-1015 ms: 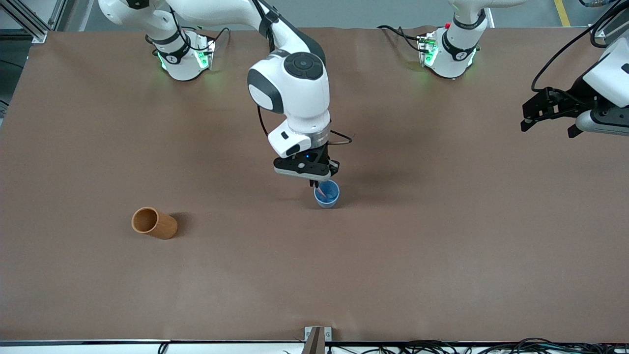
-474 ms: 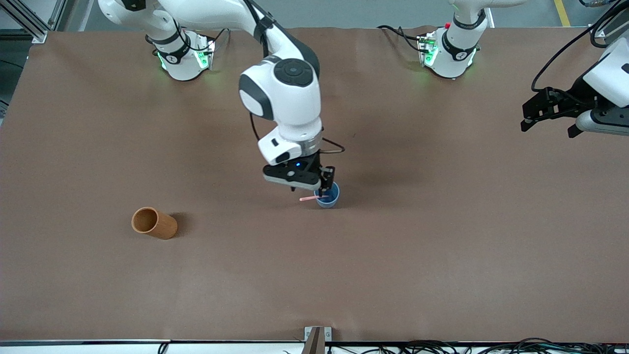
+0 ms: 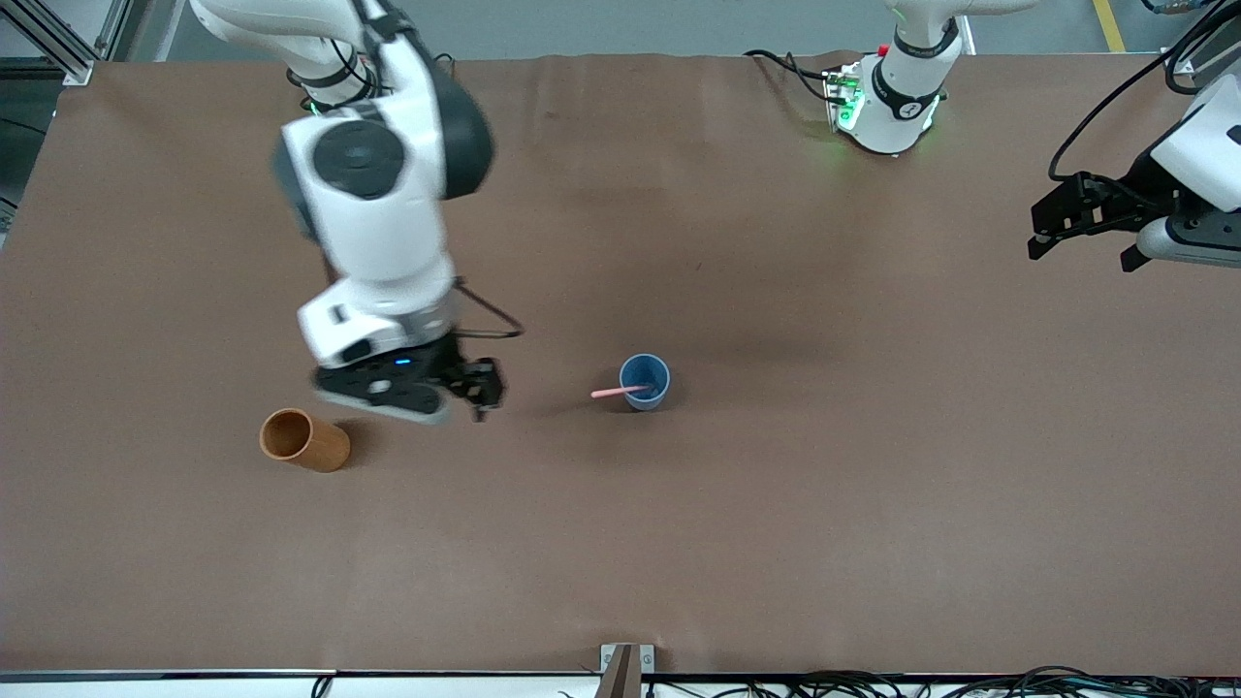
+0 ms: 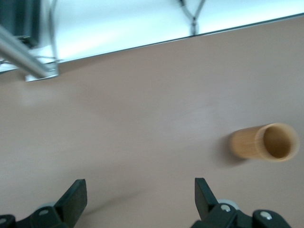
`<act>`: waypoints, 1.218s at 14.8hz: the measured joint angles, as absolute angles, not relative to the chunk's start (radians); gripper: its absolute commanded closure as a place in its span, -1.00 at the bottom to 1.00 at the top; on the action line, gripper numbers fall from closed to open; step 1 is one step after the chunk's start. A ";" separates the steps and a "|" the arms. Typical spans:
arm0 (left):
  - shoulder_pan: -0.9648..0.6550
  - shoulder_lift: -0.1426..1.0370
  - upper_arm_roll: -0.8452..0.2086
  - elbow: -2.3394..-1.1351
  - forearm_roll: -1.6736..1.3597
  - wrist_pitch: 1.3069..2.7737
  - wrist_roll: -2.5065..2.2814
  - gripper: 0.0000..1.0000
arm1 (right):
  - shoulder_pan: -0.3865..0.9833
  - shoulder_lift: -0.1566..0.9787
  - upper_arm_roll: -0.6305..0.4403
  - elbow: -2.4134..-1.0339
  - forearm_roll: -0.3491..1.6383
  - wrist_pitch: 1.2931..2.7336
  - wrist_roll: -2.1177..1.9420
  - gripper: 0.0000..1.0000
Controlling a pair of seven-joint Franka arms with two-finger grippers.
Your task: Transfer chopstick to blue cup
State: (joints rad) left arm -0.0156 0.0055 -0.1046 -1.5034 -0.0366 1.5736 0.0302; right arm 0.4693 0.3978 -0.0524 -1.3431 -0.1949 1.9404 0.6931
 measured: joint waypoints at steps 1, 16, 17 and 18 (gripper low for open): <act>-0.016 0.005 -0.104 -1.503 -0.037 1.574 0.030 -1.00 | 0.423 0.356 -0.052 -1.389 -0.192 1.939 0.645 -1.00; -0.016 0.005 -0.104 -1.503 -0.037 1.574 0.030 -1.00 | -0.016 -0.015 -0.051 -1.478 -0.046 1.546 0.020 -1.00; -0.016 0.005 -0.104 -1.503 -0.037 1.574 0.030 -1.00 | -0.018 -0.018 -0.051 -1.452 -0.046 1.525 0.009 -1.00; -0.016 0.005 -0.104 -1.503 -0.037 1.574 0.030 -1.00 | -0.019 -0.018 -0.051 -1.436 -0.045 1.512 0.002 -1.00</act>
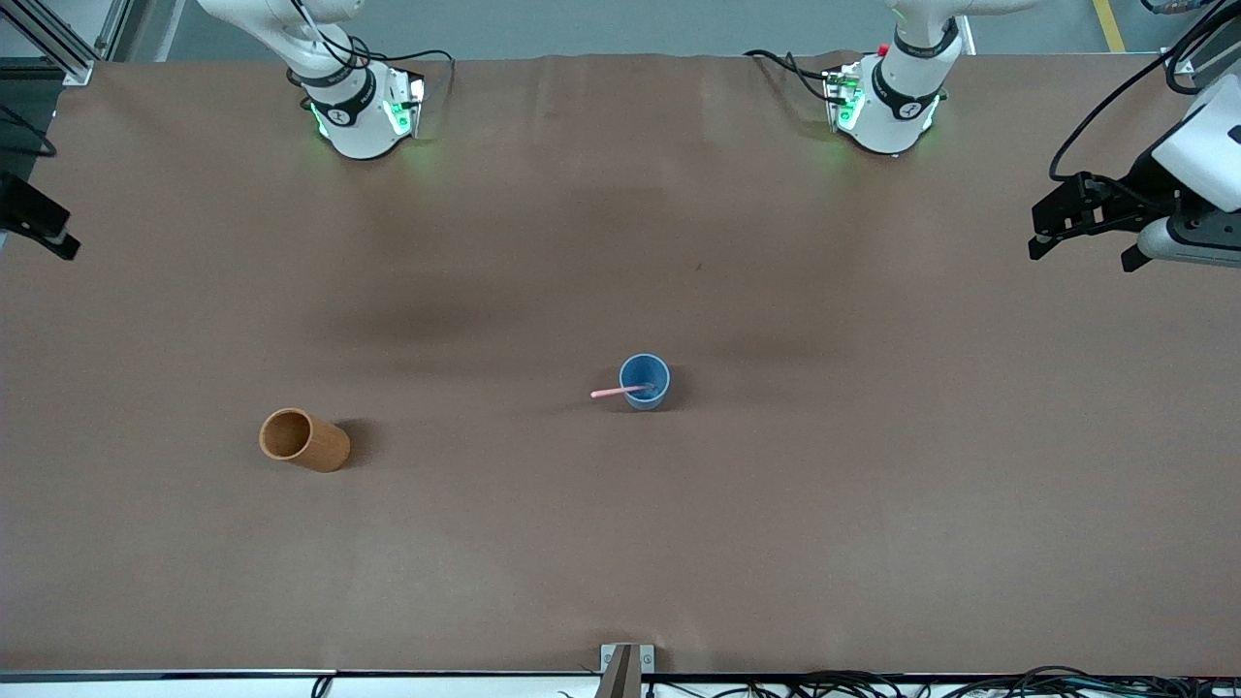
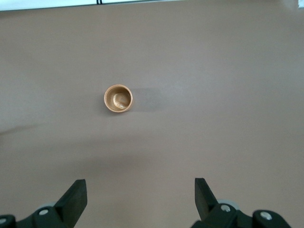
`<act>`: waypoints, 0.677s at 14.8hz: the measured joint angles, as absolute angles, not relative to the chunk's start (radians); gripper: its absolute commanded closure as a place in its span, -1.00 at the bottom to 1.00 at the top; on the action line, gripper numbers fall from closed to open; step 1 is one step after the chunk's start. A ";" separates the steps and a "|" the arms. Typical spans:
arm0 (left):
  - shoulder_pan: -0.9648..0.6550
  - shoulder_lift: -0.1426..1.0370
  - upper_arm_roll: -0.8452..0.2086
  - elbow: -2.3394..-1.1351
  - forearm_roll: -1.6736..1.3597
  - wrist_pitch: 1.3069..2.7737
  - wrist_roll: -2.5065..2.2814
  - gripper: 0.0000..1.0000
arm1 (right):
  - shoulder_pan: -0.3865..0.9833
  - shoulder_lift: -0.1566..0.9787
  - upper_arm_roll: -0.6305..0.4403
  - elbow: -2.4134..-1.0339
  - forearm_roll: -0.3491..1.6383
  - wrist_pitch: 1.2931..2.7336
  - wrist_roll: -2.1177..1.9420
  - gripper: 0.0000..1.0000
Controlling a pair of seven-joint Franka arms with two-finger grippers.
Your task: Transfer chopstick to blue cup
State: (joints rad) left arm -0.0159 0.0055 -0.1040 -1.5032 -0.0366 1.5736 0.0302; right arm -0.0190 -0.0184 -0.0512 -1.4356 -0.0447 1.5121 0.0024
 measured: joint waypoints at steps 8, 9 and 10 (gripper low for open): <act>-0.016 0.005 -0.104 -1.503 -0.037 1.574 0.030 -1.00 | -0.026 0.012 -0.049 -1.431 -0.015 1.439 -0.028 -1.00; -0.016 0.005 -0.104 -1.503 -0.037 1.574 0.030 -1.00 | -0.027 0.011 -0.049 -1.431 -0.015 1.439 -0.028 -1.00; -0.016 0.005 -0.104 -1.503 -0.037 1.574 0.030 -1.00 | -0.027 0.012 -0.049 -1.431 -0.014 1.439 -0.029 -1.00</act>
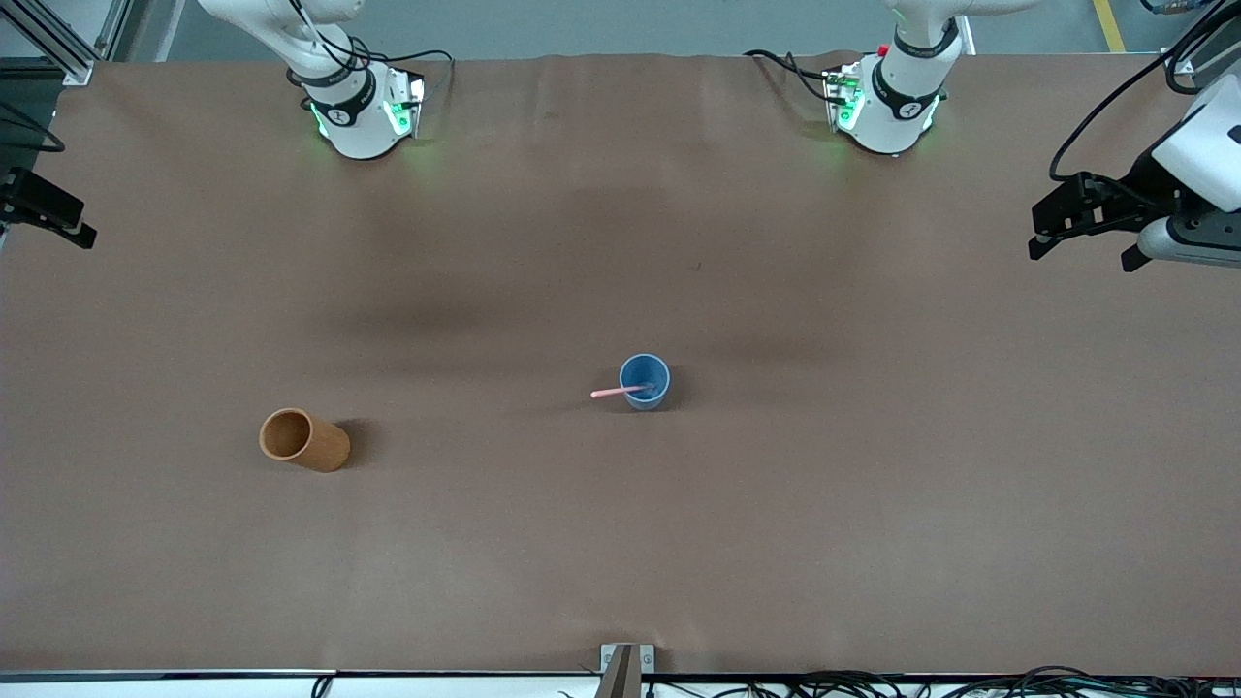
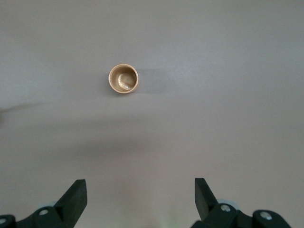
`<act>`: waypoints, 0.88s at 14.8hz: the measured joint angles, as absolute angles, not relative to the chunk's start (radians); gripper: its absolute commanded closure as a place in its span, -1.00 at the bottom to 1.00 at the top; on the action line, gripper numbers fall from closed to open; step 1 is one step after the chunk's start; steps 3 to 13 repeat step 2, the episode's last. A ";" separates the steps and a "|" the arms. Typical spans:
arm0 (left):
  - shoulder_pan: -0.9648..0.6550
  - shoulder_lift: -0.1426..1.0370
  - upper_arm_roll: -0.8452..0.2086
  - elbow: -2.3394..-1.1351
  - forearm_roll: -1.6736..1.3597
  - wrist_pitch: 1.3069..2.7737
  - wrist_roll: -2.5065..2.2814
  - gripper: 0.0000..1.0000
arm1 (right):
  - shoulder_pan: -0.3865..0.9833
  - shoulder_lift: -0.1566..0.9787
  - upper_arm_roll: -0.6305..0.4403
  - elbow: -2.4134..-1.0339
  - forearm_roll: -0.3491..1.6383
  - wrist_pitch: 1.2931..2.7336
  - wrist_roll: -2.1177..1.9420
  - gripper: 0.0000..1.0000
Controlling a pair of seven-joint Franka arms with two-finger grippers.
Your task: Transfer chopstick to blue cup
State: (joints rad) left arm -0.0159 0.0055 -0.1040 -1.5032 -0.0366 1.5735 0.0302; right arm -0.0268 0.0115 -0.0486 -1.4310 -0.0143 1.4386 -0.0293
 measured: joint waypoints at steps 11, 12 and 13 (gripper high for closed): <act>-0.016 0.005 -0.104 -1.503 -0.037 1.574 0.030 -1.00 | -0.027 0.012 -0.048 -1.431 -0.014 1.435 -0.033 -1.00; -0.016 0.005 -0.104 -1.503 -0.037 1.574 0.030 -1.00 | -0.027 0.012 -0.048 -1.431 -0.014 1.435 -0.033 -1.00; -0.016 0.005 -0.104 -1.503 -0.037 1.574 0.030 -1.00 | -0.027 0.012 -0.048 -1.431 -0.014 1.435 -0.033 -1.00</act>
